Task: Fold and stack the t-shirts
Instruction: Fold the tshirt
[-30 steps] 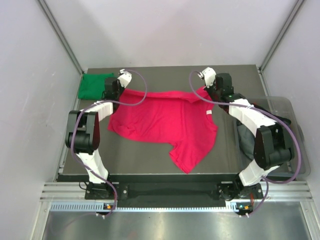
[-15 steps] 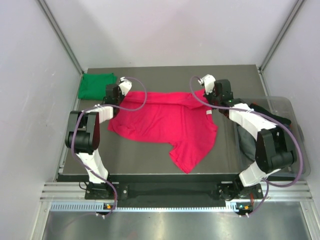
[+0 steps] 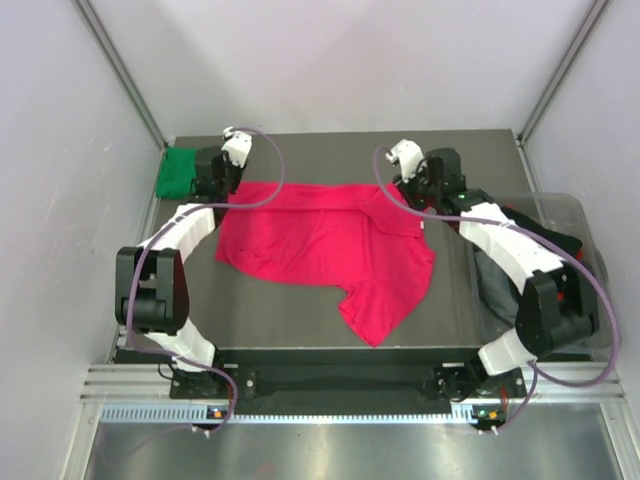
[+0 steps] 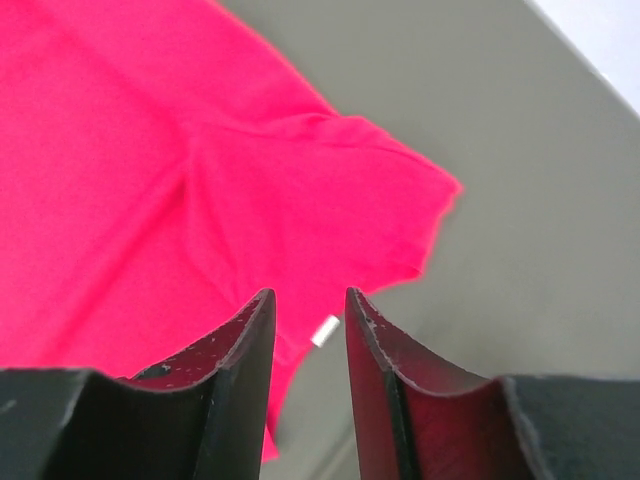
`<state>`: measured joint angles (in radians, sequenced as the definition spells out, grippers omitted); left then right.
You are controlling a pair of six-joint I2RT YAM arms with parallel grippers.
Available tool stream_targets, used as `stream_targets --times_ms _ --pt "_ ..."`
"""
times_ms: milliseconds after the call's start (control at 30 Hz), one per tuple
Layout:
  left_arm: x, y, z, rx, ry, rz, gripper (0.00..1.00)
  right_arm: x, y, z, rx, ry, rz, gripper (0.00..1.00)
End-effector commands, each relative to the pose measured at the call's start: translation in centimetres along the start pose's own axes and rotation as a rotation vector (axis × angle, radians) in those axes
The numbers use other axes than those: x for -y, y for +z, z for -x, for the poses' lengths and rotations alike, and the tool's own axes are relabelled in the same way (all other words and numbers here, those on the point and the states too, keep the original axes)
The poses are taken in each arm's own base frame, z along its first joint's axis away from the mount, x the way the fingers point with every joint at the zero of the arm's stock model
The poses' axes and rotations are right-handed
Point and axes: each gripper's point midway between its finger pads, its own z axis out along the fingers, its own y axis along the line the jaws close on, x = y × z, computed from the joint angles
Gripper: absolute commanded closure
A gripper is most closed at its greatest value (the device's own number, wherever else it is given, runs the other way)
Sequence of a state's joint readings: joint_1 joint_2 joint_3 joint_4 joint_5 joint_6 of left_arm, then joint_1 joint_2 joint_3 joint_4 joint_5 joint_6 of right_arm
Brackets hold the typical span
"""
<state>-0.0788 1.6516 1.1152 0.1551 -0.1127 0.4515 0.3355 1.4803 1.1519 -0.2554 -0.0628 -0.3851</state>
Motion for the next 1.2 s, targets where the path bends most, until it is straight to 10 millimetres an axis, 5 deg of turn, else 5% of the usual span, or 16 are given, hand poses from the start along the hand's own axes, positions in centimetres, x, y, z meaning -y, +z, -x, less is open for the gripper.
stream_targets --times_ms 0,67,167,233,567,1167 --pt "2.4 0.2 0.5 0.002 -0.067 -0.109 0.56 -3.1 2.0 0.3 -0.008 -0.104 0.157 0.66" --pt "4.3 1.2 -0.6 -0.03 -0.077 -0.154 0.63 -4.8 3.8 -0.9 -0.053 -0.139 0.215 0.67" --pt "6.5 2.7 -2.3 -0.084 -0.108 -0.221 0.91 -6.1 6.0 -1.8 -0.093 -0.159 0.262 0.69" --pt "7.7 3.4 -3.5 -0.135 -0.154 -0.253 1.0 -7.0 7.2 -2.2 -0.109 -0.166 0.297 0.69" --pt "9.7 2.6 -5.6 -0.197 -0.196 -0.318 1.0 -10.4 9.5 -2.9 -0.151 -0.192 0.383 0.73" --pt "10.2 1.7 -5.4 -0.195 -0.227 -0.352 1.0 -9.5 12.4 -5.3 -0.255 -0.189 0.311 0.68"
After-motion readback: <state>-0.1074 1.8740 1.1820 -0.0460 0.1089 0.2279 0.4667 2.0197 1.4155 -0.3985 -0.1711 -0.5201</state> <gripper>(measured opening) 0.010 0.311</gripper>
